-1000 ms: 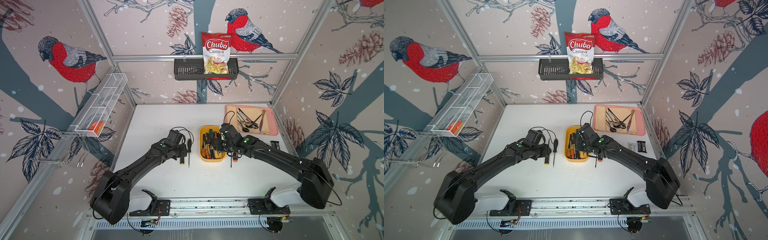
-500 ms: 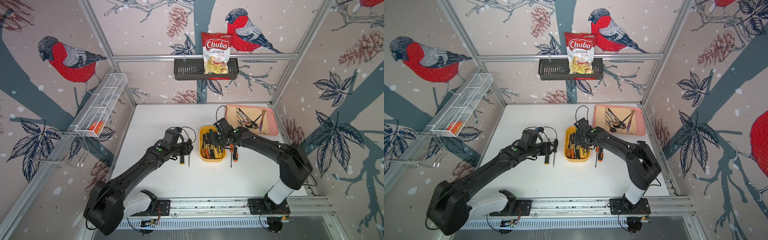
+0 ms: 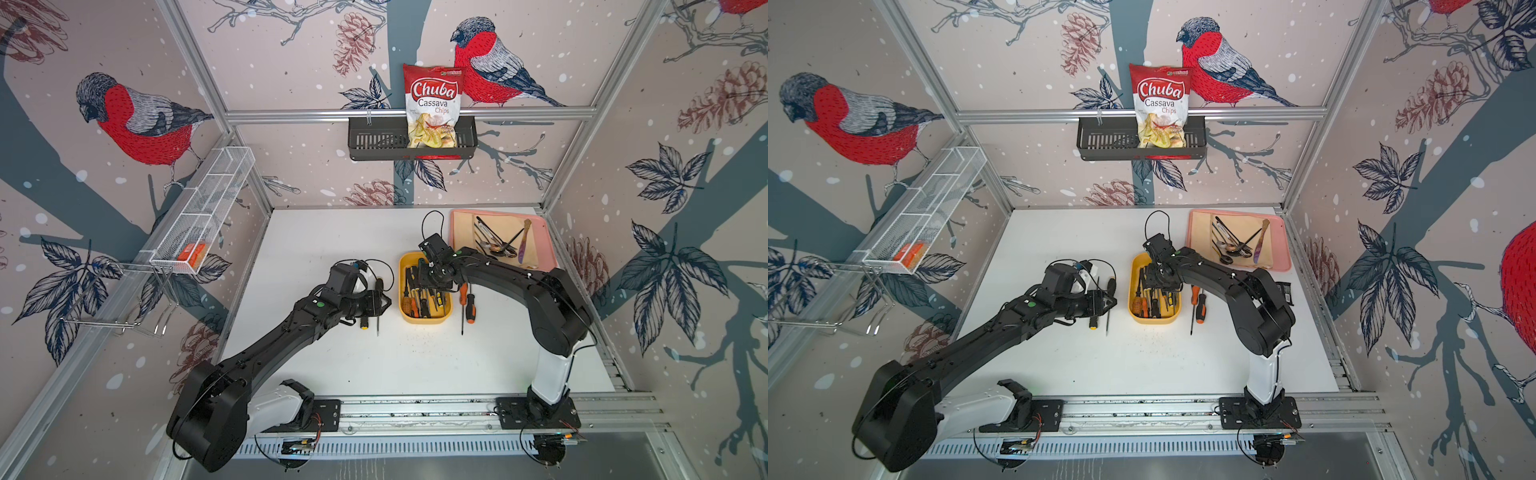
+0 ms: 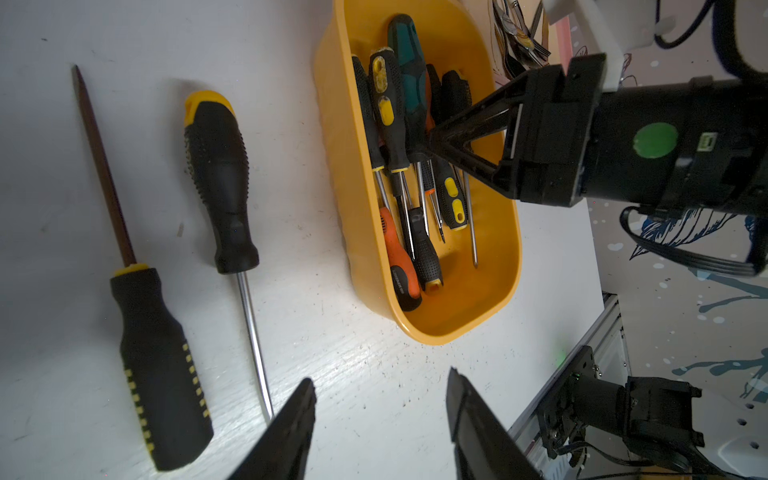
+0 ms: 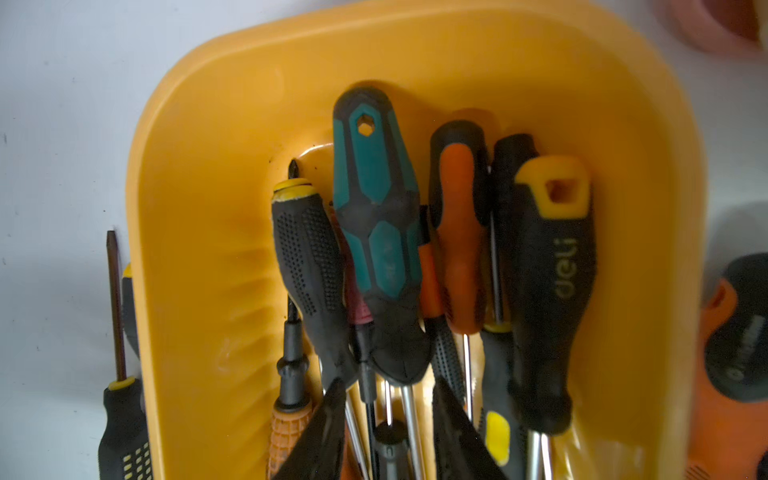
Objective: Take out the screwdriver from the storage box
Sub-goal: Pick up the screwdriver from the storage box.
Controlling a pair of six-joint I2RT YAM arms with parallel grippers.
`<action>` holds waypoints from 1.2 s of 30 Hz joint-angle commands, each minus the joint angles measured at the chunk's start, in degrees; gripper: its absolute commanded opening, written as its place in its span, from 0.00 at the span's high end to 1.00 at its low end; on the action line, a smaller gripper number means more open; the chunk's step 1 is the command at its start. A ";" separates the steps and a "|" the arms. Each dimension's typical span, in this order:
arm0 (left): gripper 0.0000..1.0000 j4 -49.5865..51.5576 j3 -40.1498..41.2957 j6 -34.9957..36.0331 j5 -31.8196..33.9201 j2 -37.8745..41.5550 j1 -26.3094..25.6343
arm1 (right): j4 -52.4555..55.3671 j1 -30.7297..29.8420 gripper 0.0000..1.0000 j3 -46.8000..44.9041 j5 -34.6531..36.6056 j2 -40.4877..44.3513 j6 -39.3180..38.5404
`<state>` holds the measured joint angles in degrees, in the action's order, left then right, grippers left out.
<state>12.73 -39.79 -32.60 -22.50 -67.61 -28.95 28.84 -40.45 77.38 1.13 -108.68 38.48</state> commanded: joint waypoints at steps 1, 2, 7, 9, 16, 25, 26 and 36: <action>0.47 -1.45 0.10 0.67 -1.14 -0.01 0.17 | 1.05 0.10 0.64 1.89 -0.25 -1.51 -1.64; 0.47 -1.39 0.08 0.46 -1.14 -0.14 0.12 | 1.31 0.24 0.64 2.38 -0.05 -2.02 -1.78; 0.47 -1.49 0.50 0.29 -0.95 -0.15 0.12 | 1.78 0.94 0.67 4.12 -0.21 -4.10 -2.15; 0.47 -1.48 0.73 0.15 -0.83 -0.01 0.13 | 2.03 1.15 0.68 4.73 0.01 -4.94 -2.36; 0.47 -1.67 1.50 -0.55 -0.13 0.80 0.13 | 2.54 1.51 0.70 6.46 0.20 -7.45 -3.40; 0.48 -1.92 1.98 -1.60 0.35 1.15 0.13 | 2.50 1.76 0.75 7.52 -0.55 -9.47 -4.24; 0.48 -1.88 2.07 -1.64 0.36 1.23 0.13 | 2.44 1.79 0.77 7.60 -0.81 -9.42 -4.42; 0.48 -2.77 1.96 -2.87 -0.36 1.12 0.12 | 4.88 1.32 0.87 8.13 -1.13 -5.73 -5.34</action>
<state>12.27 -37.85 -34.68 -22.26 -66.57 -28.95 32.58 -38.83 85.27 -0.14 -116.18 34.22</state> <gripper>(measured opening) 0.522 0.217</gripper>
